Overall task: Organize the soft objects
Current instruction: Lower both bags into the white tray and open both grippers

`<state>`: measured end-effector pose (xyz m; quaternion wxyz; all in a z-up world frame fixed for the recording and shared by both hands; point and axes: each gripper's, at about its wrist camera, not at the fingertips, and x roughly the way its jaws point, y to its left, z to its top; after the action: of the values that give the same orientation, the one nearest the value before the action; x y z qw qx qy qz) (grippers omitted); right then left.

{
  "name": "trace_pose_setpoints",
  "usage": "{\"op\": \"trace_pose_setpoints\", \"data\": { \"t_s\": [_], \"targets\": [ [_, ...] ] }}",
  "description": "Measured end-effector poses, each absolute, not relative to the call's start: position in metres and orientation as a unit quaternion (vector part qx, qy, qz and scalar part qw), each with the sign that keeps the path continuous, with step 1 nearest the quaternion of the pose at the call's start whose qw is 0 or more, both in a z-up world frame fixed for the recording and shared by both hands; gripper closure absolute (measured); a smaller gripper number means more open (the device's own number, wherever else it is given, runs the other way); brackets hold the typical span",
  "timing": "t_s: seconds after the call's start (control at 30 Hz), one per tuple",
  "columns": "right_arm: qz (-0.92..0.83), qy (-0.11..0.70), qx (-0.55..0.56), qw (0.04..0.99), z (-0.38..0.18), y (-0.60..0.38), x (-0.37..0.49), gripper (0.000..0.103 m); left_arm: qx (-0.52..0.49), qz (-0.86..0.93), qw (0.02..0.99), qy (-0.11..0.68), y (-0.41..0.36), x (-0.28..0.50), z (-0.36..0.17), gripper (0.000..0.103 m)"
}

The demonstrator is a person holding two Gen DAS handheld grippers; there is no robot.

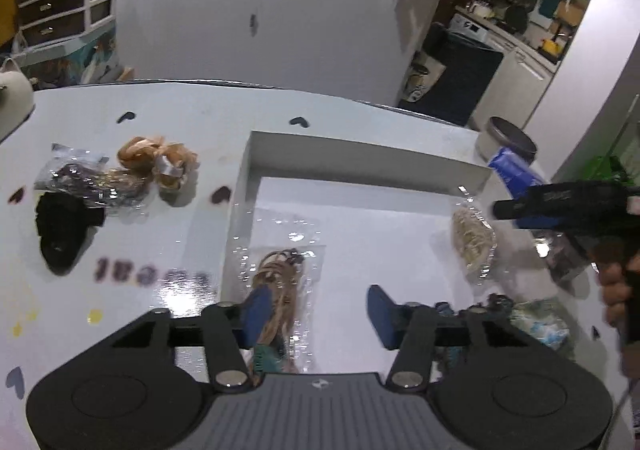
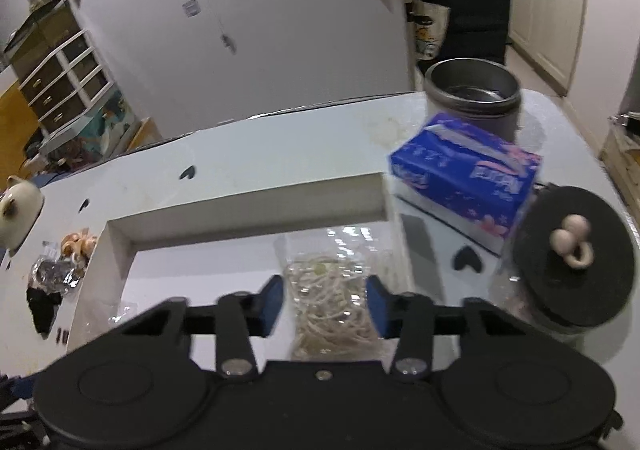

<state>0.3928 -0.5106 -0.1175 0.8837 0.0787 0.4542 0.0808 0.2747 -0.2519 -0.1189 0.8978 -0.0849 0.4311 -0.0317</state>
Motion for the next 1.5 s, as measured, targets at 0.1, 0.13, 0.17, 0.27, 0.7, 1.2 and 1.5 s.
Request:
{"op": "trace_pose_setpoints", "data": {
  "t_s": [0.1,0.13,0.17,0.27,0.7,1.2,1.5],
  "targets": [
    [0.092,0.47,0.061,0.876,-0.133,-0.499,0.399,0.073,-0.09,-0.038,0.889,0.446,-0.253,0.279,-0.125,0.064],
    [0.088,0.476,0.049,0.874,-0.139,-0.496,0.4,0.073,-0.09,-0.036,0.884,0.456,-0.253,0.282,-0.129,0.065],
    [0.088,0.473,0.035,0.876,-0.143,-0.493,0.4,0.073,-0.091,-0.035,0.88,0.464,-0.252,0.283,-0.134,0.065],
    [0.09,0.461,0.002,0.883,-0.146,-0.491,0.397,0.073,-0.089,-0.029,0.871,0.482,-0.25,0.286,-0.147,0.065],
    [0.088,0.454,0.067,0.884,-0.123,-0.514,0.373,0.057,-0.081,-0.041,0.878,0.469,-0.254,0.279,-0.135,0.065],
    [0.087,0.406,0.056,0.908,-0.077,-0.518,0.294,0.021,-0.068,-0.054,0.899,0.429,-0.261,0.252,-0.099,0.023],
    [0.072,0.382,0.051,0.92,-0.067,-0.52,0.251,0.007,-0.052,-0.054,0.912,0.402,-0.263,0.232,-0.084,0.0]
  ]
}}
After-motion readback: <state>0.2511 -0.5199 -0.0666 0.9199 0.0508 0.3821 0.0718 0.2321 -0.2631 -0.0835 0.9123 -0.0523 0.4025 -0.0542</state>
